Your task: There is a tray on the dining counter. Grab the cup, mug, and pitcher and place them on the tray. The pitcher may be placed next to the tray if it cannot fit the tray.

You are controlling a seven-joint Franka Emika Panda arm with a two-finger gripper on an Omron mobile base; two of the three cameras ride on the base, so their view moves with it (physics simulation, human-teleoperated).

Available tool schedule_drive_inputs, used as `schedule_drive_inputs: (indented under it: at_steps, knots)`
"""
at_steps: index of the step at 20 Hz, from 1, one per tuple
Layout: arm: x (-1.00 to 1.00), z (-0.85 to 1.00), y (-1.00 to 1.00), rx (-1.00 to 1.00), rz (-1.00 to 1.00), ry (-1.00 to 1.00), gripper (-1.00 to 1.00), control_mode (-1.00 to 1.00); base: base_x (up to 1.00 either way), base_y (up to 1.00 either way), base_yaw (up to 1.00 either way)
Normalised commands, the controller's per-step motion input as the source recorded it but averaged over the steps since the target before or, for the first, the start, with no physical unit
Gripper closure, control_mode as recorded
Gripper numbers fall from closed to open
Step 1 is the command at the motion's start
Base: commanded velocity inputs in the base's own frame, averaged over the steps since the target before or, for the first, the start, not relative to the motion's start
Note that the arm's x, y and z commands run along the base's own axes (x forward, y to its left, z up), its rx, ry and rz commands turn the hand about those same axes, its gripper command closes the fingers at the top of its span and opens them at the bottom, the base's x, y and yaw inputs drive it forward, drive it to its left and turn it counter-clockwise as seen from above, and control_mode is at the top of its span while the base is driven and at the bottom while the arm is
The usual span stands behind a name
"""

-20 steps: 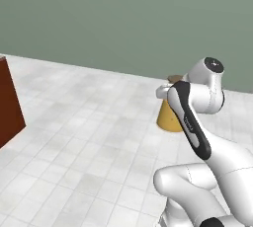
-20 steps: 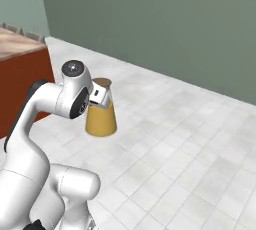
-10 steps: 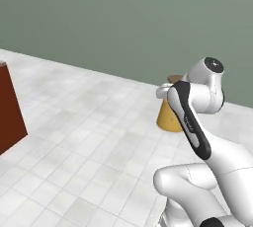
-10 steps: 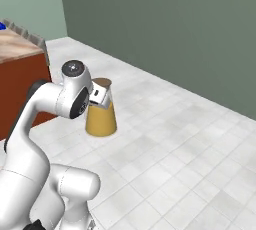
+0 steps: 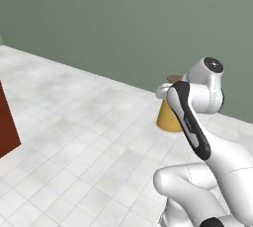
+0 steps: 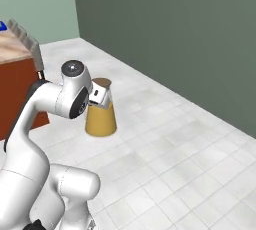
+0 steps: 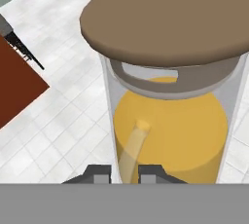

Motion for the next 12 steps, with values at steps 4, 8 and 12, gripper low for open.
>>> schedule_drive_inputs:
  at_steps: [4,8,12]
  knots:
    - [0.00,0.00,0.00,0.00,0.00,0.00,1.00,1.00,1.00,-0.67,0.26]
    - [0.00,0.00,0.00,0.00,0.00,0.00,1.00,1.00,1.00,-0.68,0.27]
    - [0.00,0.00,0.00,0.00,0.00,0.00,1.00,1.00,1.00,-0.56,0.29]
